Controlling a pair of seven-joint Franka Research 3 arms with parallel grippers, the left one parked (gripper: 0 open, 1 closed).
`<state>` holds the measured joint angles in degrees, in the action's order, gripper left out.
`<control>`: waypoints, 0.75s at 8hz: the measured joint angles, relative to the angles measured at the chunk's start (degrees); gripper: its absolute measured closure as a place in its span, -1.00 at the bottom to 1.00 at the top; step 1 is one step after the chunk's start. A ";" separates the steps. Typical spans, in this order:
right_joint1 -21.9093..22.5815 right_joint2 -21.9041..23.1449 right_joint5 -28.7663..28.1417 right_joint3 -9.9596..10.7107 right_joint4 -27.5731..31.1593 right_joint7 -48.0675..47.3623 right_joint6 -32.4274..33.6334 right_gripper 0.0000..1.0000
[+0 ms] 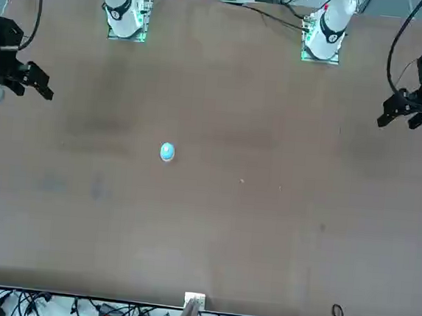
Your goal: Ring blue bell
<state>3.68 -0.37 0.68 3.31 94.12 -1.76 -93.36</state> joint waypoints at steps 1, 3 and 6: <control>0.00 -0.04 0.00 0.00 -0.02 0.00 0.50 -1.00; 0.00 -0.10 0.00 0.00 -0.09 0.00 0.94 -1.00; 0.07 -0.48 0.00 -0.10 -1.96 0.14 1.70 -1.00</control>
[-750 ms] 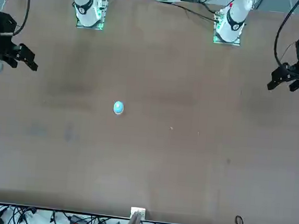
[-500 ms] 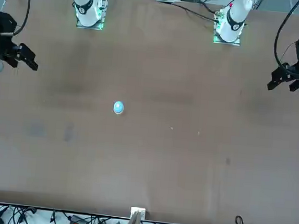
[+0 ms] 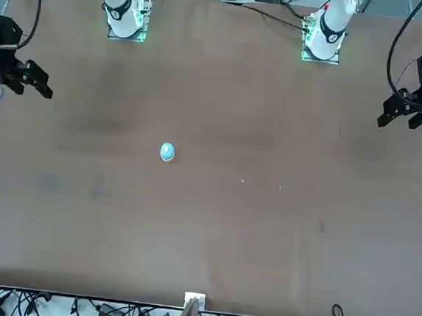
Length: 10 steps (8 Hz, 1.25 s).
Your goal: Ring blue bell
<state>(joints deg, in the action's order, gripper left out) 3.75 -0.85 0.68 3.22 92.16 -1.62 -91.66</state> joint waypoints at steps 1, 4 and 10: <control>0.06 -0.08 0.00 -0.09 -0.45 0.04 0.68 -1.00; 0.18 -0.16 0.00 -0.19 -0.78 0.04 1.31 -1.00; 0.86 -0.45 0.14 -0.22 -0.82 0.17 3.23 0.54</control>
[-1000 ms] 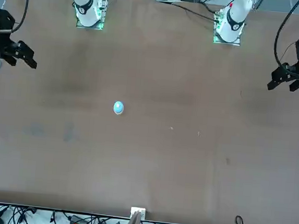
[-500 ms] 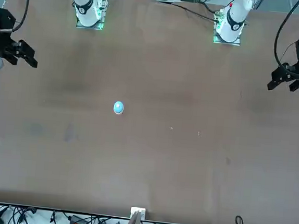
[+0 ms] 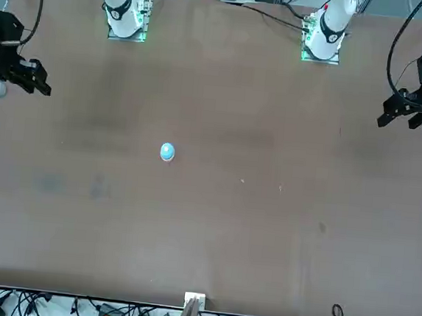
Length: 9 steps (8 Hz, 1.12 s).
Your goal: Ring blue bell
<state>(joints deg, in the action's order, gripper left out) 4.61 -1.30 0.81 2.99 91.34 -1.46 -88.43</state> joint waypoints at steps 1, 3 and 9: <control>0.01 -0.25 0.00 0.01 -0.01 0.00 0.20 0.92; 0.02 -0.91 0.00 0.01 -0.02 -0.16 0.27 0.97; 7.54 -5.76 -3.47 -0.36 0.23 -7.24 -0.19 0.97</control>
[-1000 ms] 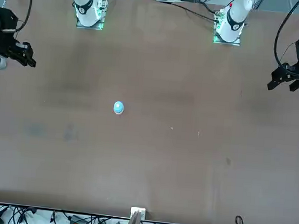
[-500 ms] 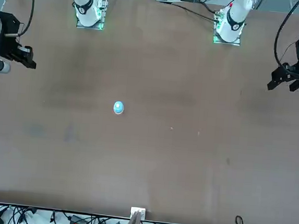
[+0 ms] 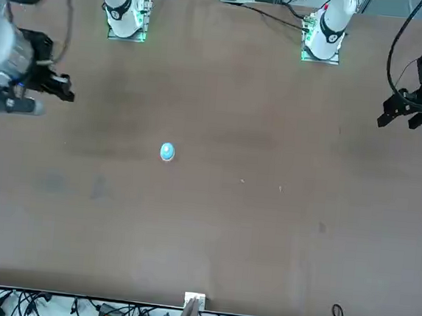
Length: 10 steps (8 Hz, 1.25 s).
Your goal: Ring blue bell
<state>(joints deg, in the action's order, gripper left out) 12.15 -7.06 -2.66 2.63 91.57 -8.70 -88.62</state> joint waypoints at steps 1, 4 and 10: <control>2.73 -2.43 -0.16 -0.15 0.23 -1.65 -2.27 0.97; 9.03 -9.55 -2.31 -0.25 1.81 -7.12 -11.21 0.97; 17.80 -13.59 -2.73 -0.30 13.87 -16.26 -33.34 0.97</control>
<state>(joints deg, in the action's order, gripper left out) 29.95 -20.65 -5.39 2.33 105.44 -24.96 -121.95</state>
